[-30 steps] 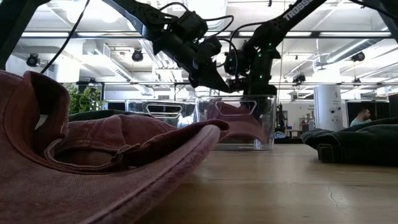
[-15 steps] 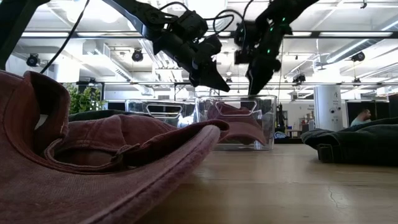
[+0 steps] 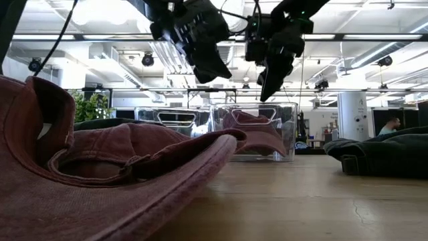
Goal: Pick & Place hat
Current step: Put the right red cap into the right transparent bin
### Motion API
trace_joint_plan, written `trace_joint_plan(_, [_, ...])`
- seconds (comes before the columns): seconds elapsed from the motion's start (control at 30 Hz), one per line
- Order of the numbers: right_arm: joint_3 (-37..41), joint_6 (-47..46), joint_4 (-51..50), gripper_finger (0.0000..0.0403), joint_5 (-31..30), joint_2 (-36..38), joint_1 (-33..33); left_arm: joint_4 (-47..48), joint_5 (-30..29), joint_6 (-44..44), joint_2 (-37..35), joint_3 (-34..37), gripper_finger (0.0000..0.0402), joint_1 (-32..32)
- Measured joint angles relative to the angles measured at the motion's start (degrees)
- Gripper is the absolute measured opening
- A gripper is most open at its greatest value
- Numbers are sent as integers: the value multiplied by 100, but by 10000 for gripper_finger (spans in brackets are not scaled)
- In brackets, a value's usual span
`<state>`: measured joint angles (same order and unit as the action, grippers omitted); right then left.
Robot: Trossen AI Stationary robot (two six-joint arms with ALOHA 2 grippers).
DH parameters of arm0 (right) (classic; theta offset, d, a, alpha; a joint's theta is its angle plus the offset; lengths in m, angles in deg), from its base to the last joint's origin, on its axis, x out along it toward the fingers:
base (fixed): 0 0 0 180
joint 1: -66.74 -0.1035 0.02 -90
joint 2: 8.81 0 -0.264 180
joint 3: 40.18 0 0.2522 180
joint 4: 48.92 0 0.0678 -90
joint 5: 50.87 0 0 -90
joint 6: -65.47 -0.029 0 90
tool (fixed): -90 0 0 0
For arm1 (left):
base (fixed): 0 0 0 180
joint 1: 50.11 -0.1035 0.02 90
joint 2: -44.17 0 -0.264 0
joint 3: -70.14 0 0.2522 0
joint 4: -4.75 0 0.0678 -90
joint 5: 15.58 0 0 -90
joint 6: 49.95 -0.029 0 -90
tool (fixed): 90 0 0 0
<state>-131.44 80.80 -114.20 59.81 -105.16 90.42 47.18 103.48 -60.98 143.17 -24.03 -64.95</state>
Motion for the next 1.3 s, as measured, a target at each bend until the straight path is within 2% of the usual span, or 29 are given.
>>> trace_joint_plan(0.07, [7,-118,-6,144,223,-165,-71,9,58,19,75,3,0,78])
trace_joint_plan(0.17, [39,-196,46,134,237,-365,-187,-59,34,38,185,7,0,134])
trace_joint_plan(0.6, [176,-765,862,102,317,-859,-499,-236,-604,-82,421,119,0,345])
trace_joint_plan(0.9, [199,-655,1132,109,-91,-1150,-468,-485,-559,-33,413,392,0,341])
trace_joint_plan(1.07, [202,-589,1301,102,-672,-1145,-355,-578,-540,25,409,460,0,340])
trace_joint_plan(1.3, [216,-633,1568,100,-757,-1146,22,-598,-557,23,407,466,0,340])
